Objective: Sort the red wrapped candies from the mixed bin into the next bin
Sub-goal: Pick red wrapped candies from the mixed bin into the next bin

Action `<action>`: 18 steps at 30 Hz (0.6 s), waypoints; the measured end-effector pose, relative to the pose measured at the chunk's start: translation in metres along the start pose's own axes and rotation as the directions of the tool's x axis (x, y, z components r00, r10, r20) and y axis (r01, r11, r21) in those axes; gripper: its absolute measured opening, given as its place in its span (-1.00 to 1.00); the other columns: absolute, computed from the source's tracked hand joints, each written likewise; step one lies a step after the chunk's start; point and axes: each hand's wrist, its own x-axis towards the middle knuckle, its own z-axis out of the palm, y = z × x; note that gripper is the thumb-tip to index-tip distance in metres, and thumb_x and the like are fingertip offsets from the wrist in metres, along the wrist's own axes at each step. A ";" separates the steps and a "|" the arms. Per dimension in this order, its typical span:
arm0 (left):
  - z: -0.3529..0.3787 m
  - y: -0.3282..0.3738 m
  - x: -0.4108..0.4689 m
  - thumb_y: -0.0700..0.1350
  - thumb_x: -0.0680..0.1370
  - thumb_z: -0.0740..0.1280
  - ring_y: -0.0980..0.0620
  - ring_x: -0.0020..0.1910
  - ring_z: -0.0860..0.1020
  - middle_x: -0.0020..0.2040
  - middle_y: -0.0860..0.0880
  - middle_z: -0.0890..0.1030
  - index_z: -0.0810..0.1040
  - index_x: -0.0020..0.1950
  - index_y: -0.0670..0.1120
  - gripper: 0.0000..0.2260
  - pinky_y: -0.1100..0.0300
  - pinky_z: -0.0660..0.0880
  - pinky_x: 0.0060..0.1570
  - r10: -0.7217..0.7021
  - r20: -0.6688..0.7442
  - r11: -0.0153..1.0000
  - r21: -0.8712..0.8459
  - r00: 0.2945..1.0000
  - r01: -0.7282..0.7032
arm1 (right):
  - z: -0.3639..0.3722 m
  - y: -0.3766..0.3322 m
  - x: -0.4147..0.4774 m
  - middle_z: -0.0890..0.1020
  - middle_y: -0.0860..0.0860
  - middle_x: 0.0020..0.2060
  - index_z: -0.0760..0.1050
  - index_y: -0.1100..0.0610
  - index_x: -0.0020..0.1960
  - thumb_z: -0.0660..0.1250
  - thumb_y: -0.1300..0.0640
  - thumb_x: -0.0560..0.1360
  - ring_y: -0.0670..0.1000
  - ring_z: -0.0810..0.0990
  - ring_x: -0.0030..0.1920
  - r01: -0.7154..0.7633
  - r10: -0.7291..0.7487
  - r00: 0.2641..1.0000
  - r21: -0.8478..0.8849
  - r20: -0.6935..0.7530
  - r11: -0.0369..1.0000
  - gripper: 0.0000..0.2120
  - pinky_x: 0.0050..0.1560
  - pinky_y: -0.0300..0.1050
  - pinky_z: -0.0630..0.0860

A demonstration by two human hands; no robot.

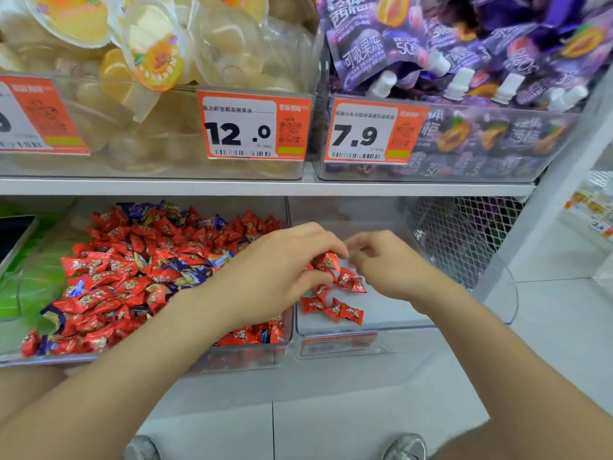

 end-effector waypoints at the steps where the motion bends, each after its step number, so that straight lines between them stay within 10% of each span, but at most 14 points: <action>1: 0.004 0.002 0.009 -0.01 0.63 0.42 0.09 0.27 0.55 0.32 0.16 0.51 0.52 0.37 0.15 -0.69 -0.02 0.47 0.28 -0.011 0.059 0.998 0.060 0.998 0.008 | -0.003 0.005 -0.002 0.72 0.01 0.02 0.67 -0.05 0.17 0.19 0.17 0.66 0.05 0.69 0.00 -0.031 0.031 0.999 0.007 0.007 0.999 -0.70 0.04 0.07 0.68; 5: 0.014 0.004 0.032 0.14 0.62 0.39 -0.03 0.52 0.37 0.66 0.15 0.19 0.41 0.50 0.26 -0.55 -0.14 0.26 0.46 -0.159 0.252 0.960 0.265 0.955 0.090 | -0.010 0.013 -0.011 0.72 0.06 0.12 0.68 0.00 0.20 0.19 0.25 0.63 0.12 0.68 0.15 -0.045 0.046 0.999 -0.054 0.010 0.998 -0.66 0.11 -0.05 0.59; 12: -0.008 -0.006 -0.009 0.31 0.53 0.42 0.10 0.60 0.16 0.61 0.24 0.23 0.24 0.58 0.33 -0.34 -0.10 0.19 0.55 -0.237 0.118 0.971 0.002 0.964 0.239 | 0.006 -0.007 -0.022 0.61 -0.07 -0.23 0.67 0.00 0.16 0.18 0.24 0.61 -0.01 0.55 -0.12 0.182 -0.199 0.971 -0.129 -0.135 0.975 -0.68 -0.15 -0.20 0.41; 16: -0.025 -0.023 -0.026 -0.03 0.68 0.28 0.14 0.22 0.48 0.20 0.16 0.46 0.50 0.26 0.20 -0.82 0.02 0.47 0.28 -0.310 -0.023 0.951 0.015 0.951 0.310 | 0.018 -0.037 -0.033 0.58 -0.20 -0.37 0.65 -0.06 -0.03 0.23 0.29 0.54 -0.16 0.54 -0.29 0.348 -0.356 0.910 -0.073 -0.213 0.934 -0.69 -0.22 -0.30 0.41; 18: -0.037 -0.033 -0.034 -0.24 0.63 0.26 0.14 0.11 0.51 0.10 0.15 0.47 0.52 0.14 0.18 -0.71 0.07 0.52 0.17 -0.389 0.063 0.915 0.142 0.919 0.377 | 0.025 -0.054 -0.038 0.63 -0.20 -0.27 0.67 -0.04 -0.03 0.28 0.35 0.48 -0.19 0.58 -0.24 0.521 -0.526 0.829 -0.077 -0.189 0.850 -0.67 -0.15 -0.38 0.43</action>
